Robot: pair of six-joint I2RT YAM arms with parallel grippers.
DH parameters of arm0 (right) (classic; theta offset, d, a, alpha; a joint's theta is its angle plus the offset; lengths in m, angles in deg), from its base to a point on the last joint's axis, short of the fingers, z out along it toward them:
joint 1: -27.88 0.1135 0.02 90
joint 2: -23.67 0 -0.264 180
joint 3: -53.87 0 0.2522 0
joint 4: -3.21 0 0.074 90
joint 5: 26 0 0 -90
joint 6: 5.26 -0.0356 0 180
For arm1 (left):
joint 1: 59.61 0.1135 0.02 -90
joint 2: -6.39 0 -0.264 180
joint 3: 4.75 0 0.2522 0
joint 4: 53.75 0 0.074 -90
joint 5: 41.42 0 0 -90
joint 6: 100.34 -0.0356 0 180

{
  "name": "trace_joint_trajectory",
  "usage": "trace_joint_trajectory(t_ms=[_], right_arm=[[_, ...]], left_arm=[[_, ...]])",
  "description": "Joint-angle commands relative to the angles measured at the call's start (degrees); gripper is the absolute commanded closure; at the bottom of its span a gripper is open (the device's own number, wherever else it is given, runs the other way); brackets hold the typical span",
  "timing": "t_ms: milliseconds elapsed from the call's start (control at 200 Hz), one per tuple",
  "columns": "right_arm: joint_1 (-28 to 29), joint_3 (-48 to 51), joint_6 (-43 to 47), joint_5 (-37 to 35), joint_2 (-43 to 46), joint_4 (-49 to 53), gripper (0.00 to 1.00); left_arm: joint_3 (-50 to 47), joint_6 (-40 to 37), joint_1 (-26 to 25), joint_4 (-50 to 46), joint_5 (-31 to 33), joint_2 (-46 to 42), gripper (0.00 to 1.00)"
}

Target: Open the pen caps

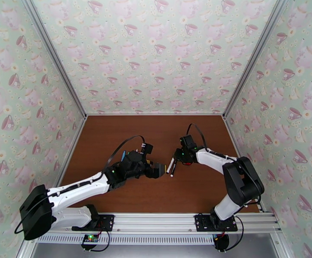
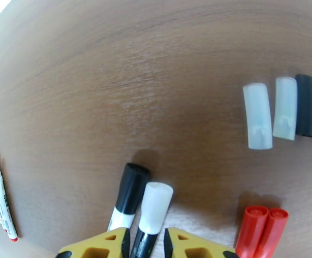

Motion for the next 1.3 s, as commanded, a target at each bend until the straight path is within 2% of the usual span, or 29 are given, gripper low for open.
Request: trace_joint_trajectory(t_ms=[0, 676, 1182, 1297], right_arm=[[-0.04, -2.2, 0.15, -0.87, -1.78, -0.02, 0.7], [-0.58, -6.15, 1.76, -3.69, -8.76, 0.13, 0.7], [0.04, -6.5, 1.16, -3.8, -9.96, 1.78, 0.68], [0.65, -6.4, 0.58, -4.02, -9.75, 1.81, 0.71]], left_arm=[[0.64, -0.71, -0.42, -0.47, 0.7, -1.12, 0.0], [-0.71, 0.61, -1.42, -0.05, 2.49, -2.19, 0.0], [-0.59, 1.05, -2.62, 1.09, 2.41, -0.36, 0.0], [-0.67, 1.01, -2.7, 1.06, 2.51, -0.4, 0.0]])
